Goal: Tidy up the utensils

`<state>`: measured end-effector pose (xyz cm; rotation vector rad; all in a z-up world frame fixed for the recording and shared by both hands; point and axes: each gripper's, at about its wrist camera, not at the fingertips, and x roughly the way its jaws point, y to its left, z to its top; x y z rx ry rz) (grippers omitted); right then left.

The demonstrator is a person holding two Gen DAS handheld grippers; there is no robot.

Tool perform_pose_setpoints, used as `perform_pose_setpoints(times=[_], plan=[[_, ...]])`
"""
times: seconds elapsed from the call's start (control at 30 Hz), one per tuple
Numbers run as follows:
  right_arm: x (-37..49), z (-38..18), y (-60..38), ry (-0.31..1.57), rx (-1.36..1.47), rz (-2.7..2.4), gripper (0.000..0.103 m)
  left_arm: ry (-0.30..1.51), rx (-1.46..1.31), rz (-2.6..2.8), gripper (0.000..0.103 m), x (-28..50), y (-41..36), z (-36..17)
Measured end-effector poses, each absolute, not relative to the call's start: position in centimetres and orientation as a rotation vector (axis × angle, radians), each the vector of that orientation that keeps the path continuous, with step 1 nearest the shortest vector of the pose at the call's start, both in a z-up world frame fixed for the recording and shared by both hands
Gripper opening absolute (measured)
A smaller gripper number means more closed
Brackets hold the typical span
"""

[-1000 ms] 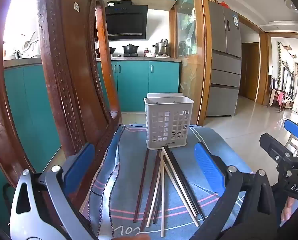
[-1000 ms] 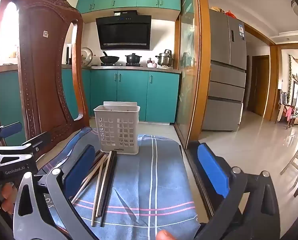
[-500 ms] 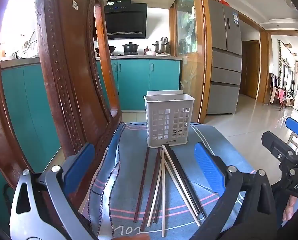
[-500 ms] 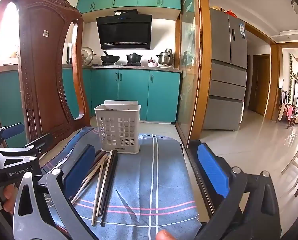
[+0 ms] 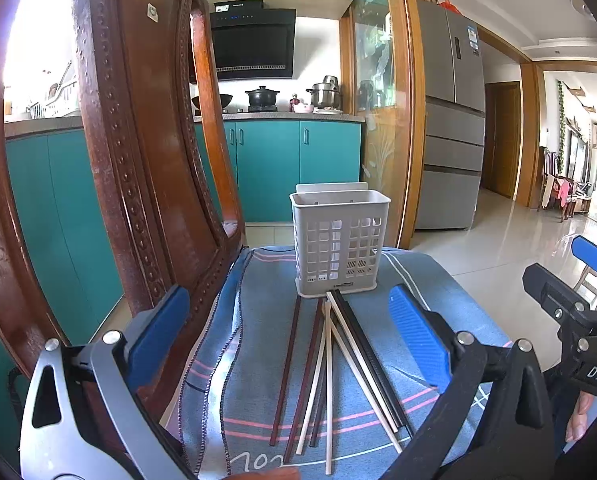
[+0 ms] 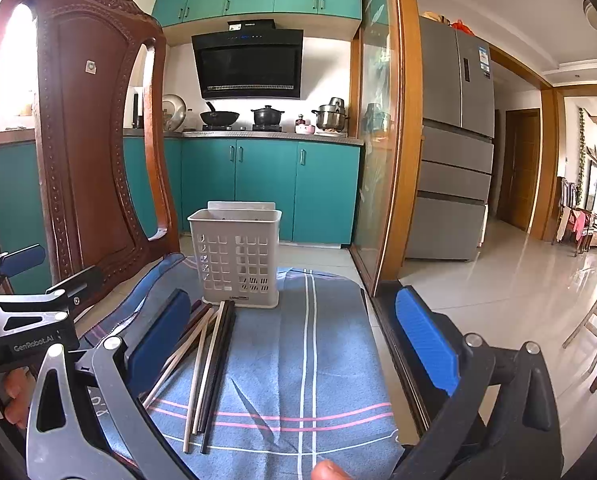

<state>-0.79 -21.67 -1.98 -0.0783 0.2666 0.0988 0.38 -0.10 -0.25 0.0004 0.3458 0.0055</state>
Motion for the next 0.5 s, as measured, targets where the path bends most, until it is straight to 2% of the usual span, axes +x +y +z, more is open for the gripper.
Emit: perform_pose_setpoints(times=[0.5], plan=[[-0.95, -1.98, -21.38, 0.259, -0.088, 0.096, 0.100, 0.351, 0.002, 0.007, 0.099, 0.55, -0.13, -0.28]])
